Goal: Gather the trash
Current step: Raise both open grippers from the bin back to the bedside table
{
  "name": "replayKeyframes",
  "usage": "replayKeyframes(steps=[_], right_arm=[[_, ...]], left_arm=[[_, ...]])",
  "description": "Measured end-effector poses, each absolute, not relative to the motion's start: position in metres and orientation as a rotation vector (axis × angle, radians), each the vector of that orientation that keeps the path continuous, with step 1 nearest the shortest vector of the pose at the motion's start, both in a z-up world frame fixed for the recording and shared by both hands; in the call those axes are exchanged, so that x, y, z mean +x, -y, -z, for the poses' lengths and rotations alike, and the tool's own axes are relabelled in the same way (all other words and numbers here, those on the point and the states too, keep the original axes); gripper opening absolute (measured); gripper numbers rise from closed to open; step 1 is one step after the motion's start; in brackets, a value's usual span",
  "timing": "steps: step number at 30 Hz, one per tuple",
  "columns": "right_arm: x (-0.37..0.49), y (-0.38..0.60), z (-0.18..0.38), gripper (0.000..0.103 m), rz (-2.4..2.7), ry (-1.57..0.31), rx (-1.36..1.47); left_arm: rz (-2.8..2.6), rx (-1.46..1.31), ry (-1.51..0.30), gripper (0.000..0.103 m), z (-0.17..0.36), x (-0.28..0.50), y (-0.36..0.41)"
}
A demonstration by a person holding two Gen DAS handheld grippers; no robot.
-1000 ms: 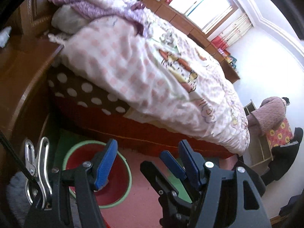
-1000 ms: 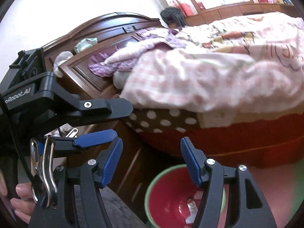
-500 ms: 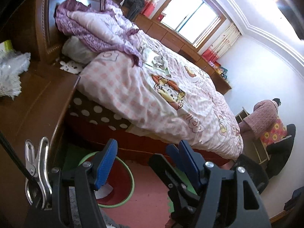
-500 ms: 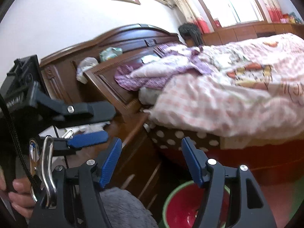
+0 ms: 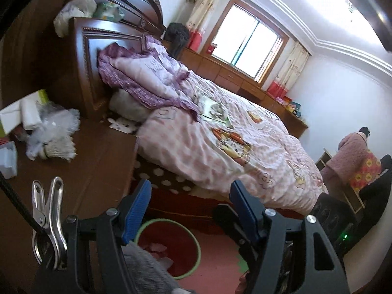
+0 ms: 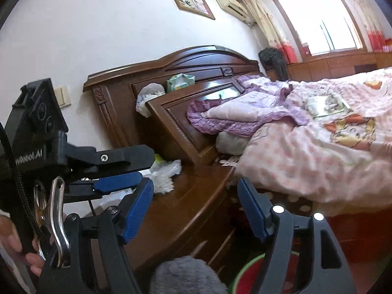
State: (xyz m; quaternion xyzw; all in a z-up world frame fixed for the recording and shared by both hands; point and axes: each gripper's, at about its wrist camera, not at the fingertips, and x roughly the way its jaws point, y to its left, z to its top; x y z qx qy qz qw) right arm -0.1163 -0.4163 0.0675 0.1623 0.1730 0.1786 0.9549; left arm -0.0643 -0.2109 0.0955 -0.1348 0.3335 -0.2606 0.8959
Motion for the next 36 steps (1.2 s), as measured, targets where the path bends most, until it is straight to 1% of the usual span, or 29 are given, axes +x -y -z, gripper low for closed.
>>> replayKeyframes(steps=[8, 17, 36], right_arm=[[-0.109, 0.381, -0.072, 0.073, -0.43, -0.36, 0.298], [-0.102, 0.338, -0.074, 0.073, -0.512, -0.366, 0.24], [-0.056, 0.234, -0.044, 0.073, -0.69, -0.476, 0.14]], left_arm=[[0.464, -0.295, -0.657, 0.071, -0.095, -0.057, 0.164], [0.387, -0.247, -0.55, 0.071, -0.094, -0.065, 0.122], [0.141, -0.313, -0.591, 0.071, -0.043, -0.037, 0.0]])
